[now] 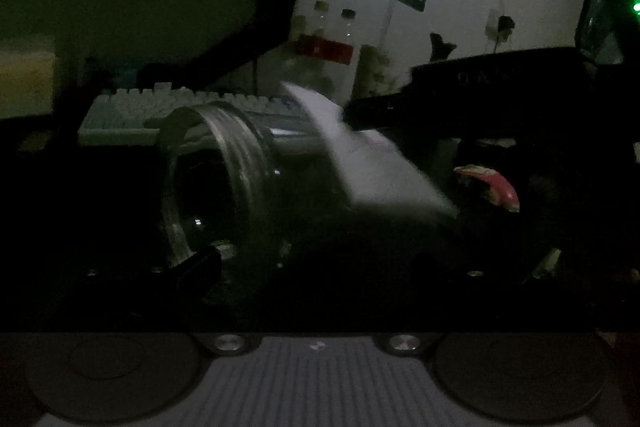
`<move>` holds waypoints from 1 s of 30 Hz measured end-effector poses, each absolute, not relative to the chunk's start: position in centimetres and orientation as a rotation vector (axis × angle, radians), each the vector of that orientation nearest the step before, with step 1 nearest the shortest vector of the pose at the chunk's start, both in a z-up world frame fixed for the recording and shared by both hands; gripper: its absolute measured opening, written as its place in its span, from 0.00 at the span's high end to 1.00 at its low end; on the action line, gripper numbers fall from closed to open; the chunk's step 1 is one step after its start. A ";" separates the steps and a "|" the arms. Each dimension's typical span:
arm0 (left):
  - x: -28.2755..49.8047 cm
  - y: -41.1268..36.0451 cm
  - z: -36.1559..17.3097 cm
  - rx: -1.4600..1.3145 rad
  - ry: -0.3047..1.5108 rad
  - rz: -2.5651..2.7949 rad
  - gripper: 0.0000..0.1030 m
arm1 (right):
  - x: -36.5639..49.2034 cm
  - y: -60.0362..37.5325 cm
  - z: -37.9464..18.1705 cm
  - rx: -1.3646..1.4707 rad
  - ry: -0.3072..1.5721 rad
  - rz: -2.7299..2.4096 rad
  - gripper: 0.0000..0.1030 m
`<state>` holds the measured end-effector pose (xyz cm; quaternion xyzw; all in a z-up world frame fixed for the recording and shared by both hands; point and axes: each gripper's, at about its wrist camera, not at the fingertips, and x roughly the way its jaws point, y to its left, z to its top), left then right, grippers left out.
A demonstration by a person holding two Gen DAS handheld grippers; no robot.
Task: Clean container
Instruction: 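Wipe the jar's outer wall with the tissue using the right tool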
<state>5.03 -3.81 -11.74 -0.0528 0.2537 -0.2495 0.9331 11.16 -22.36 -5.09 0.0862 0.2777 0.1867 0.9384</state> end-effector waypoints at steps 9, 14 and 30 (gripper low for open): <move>5.2 -4.3 -11.8 -0.075 0.521 -0.504 0.00 | 7.8 -16.8 -4.6 -0.081 0.497 0.610 0.56; 5.0 -3.9 -11.7 -0.081 0.514 -0.492 0.00 | 9.2 -20.0 -4.8 -0.036 0.528 0.510 0.88; 5.2 -3.5 -11.6 -0.105 0.516 -0.514 0.00 | 10.6 -20.1 -4.7 0.033 0.531 0.444 0.89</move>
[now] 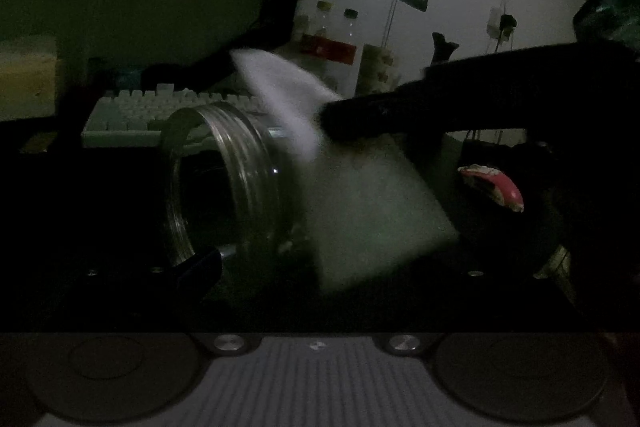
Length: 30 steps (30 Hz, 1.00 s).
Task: Clean container
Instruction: 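Wipe the jar's outer wall with the tissue using the right tool, then rub the tissue back and forth along the jar body with the right tool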
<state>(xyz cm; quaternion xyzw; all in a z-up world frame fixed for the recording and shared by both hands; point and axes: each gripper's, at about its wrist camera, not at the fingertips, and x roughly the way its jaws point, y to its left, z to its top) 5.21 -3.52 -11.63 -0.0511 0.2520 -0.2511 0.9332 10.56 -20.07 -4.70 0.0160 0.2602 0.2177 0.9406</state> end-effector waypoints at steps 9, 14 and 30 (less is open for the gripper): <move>5.4 -3.6 -11.5 -0.125 0.553 -0.577 0.00 | 8.6 -17.6 -4.7 0.034 0.492 0.687 0.89; 4.4 -5.2 -11.8 -0.008 0.529 -0.540 0.00 | 9.1 -18.9 -4.8 0.045 0.494 0.613 0.90; 4.2 -5.6 -11.7 -0.012 0.531 -0.572 0.00 | 7.2 -18.4 -5.1 0.009 0.430 0.632 0.85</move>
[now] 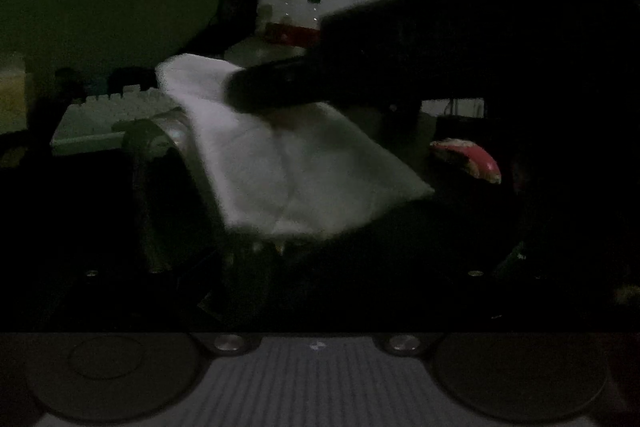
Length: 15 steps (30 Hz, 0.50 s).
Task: Clean container
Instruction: 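Rub the tissue back and forth along the jar body with the right tool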
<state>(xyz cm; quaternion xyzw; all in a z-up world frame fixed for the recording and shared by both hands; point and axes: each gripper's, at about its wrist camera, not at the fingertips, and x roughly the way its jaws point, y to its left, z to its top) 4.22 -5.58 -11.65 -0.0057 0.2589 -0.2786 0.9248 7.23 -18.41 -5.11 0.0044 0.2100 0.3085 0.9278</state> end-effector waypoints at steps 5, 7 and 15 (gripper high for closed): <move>4.0 -5.5 -11.6 0.006 0.532 -0.557 0.00 | 9.2 -21.0 -5.3 0.059 0.482 0.447 0.85; 4.1 -5.4 -11.5 0.002 0.533 -0.562 0.00 | 9.7 -21.7 -5.4 0.090 0.498 0.430 0.85; 4.1 -5.9 -11.6 0.031 0.523 -0.564 0.00 | 9.0 -22.2 -5.7 0.086 0.468 0.436 0.85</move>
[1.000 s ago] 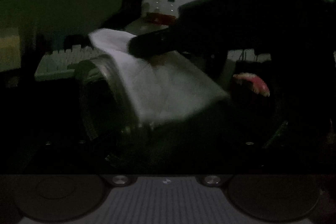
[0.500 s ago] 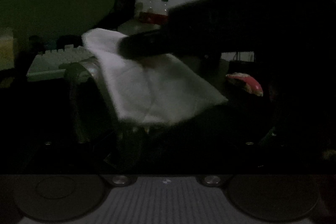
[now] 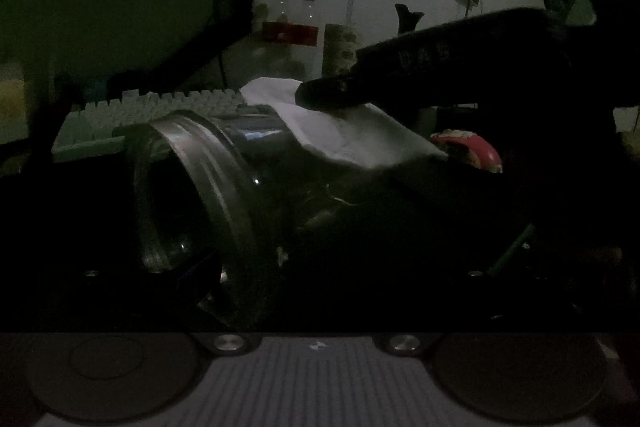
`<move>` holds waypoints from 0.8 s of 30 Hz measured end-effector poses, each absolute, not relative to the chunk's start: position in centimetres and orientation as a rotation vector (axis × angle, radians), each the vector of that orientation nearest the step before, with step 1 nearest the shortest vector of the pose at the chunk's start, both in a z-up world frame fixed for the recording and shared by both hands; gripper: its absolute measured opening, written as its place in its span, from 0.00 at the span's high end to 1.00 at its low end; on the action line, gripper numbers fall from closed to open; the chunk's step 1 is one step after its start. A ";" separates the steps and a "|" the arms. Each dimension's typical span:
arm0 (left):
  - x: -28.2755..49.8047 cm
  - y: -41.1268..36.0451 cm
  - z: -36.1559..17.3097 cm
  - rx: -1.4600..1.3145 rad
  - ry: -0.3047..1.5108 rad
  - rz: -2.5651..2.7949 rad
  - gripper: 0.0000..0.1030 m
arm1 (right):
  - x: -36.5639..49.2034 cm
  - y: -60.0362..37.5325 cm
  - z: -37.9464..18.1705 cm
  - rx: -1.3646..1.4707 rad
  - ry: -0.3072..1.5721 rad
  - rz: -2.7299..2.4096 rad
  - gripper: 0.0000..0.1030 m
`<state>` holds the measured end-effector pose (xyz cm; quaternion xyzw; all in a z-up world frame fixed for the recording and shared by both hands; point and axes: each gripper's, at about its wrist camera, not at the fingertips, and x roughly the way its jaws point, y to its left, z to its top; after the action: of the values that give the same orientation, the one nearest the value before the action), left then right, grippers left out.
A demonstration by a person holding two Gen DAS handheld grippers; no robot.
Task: Clean container
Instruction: 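Rub the tissue back and forth along the jar body with the right tool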
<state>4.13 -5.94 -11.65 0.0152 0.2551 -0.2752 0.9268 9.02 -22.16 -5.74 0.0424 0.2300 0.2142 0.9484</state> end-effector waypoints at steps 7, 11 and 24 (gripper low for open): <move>3.8 -6.1 -11.7 0.039 0.517 -0.568 0.00 | 8.9 -22.1 -5.8 0.085 0.454 0.434 0.85; 3.8 -6.0 -11.6 0.035 0.518 -0.570 0.00 | 9.0 -22.4 -5.8 0.102 0.460 0.443 0.85; 3.9 -5.8 -11.5 0.067 0.522 -0.558 0.00 | 8.5 -22.7 -6.1 0.119 0.431 0.450 0.85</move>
<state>3.89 -5.83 -11.46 0.0325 0.2546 -0.2723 0.9273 8.51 -22.69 -6.14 0.0586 0.2121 0.2212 0.9501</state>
